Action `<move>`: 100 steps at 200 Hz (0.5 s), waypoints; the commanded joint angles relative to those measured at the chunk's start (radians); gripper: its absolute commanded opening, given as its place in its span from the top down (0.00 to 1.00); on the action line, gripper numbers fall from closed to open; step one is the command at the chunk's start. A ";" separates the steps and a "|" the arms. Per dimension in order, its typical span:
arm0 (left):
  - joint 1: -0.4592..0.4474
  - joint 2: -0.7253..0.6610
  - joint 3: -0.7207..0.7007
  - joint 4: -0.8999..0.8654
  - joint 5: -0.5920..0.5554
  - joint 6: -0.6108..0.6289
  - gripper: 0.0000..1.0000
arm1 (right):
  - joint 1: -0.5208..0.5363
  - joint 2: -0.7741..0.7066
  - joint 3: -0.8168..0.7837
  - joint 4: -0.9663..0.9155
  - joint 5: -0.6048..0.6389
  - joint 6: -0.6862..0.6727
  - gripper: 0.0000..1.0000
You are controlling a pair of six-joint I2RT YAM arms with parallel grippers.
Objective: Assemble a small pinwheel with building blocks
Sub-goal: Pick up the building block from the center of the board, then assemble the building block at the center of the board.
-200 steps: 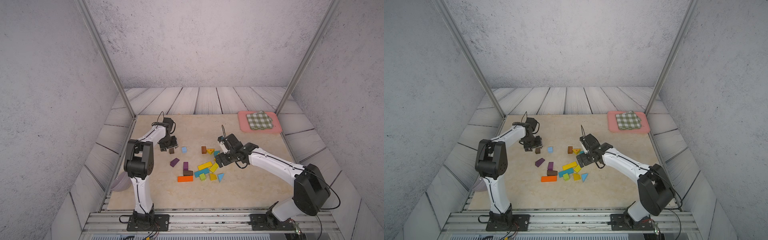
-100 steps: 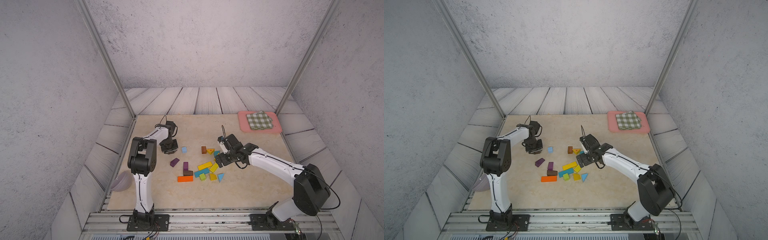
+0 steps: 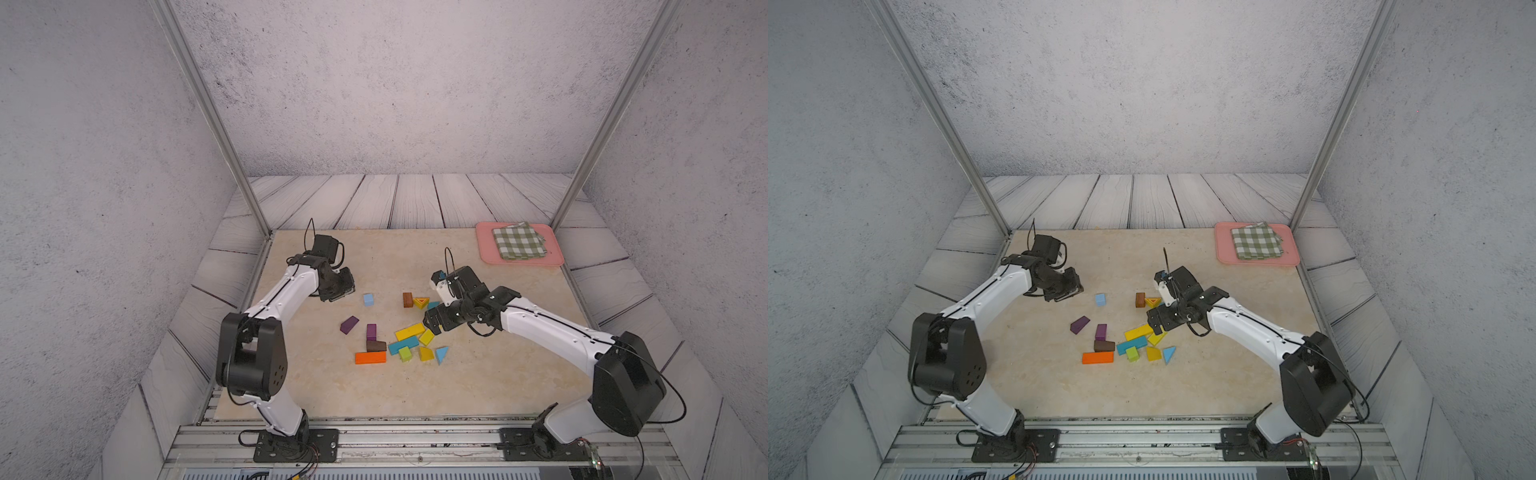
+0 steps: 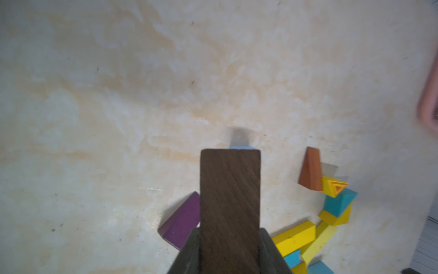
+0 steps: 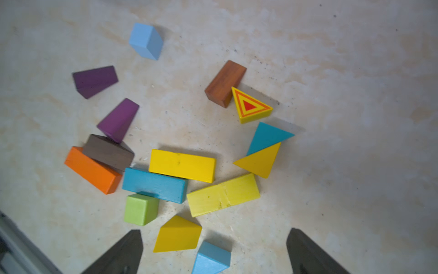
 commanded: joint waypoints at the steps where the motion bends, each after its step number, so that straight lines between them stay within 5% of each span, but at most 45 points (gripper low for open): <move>1: 0.002 -0.100 -0.097 0.152 0.133 -0.095 0.85 | -0.002 -0.077 -0.033 0.128 -0.165 0.069 0.03; 32: 0.001 -0.229 -0.243 0.363 0.239 -0.226 0.85 | 0.018 -0.065 -0.049 0.289 -0.290 0.188 0.09; 100: -0.019 -0.289 -0.436 0.736 0.349 -0.475 0.85 | 0.099 0.015 0.030 0.358 -0.180 0.180 0.17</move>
